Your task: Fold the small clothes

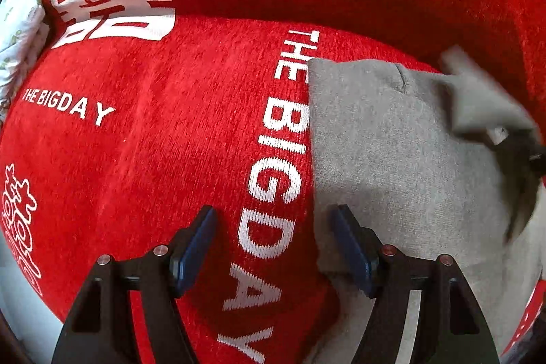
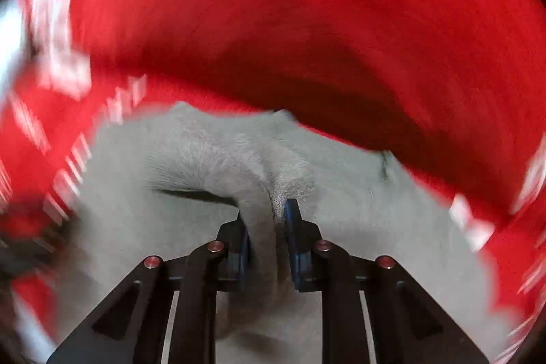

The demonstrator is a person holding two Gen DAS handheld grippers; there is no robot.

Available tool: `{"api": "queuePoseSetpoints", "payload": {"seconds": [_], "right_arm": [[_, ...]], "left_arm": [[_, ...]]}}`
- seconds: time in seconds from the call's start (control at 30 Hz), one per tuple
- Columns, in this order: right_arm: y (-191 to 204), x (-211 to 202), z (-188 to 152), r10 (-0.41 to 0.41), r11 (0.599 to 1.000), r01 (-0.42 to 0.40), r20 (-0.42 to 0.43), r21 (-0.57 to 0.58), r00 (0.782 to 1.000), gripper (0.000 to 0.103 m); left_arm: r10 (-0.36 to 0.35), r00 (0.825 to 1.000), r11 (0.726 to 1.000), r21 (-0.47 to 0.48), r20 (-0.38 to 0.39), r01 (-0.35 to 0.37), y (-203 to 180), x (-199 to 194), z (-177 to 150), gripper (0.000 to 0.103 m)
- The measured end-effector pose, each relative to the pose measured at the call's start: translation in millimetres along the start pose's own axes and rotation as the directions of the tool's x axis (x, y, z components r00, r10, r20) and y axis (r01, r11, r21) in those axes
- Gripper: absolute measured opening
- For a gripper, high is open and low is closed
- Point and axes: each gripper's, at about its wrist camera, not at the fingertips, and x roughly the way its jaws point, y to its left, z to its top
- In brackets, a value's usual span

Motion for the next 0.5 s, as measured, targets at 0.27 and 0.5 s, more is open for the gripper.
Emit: {"api": "queuePoseSetpoints", "payload": {"seconds": [0.27, 0.5], "right_arm": [[-161.4, -11.1, -93.7, 0.259, 0.641, -0.23, 0.075, 0.732, 0.963, 0.07], [-178.6, -20.8, -114.4, 0.329, 0.497, -0.314, 0.16, 0.809, 0.931, 0.075]], "left_arm": [[0.016, 1.0, 0.999, 0.05, 0.004, -0.016, -6.3, 5.0, 6.2, 0.072], [0.036, 0.999, 0.997, 0.062, -0.006, -0.035, -8.6, 1.8, 12.8, 0.072]]}}
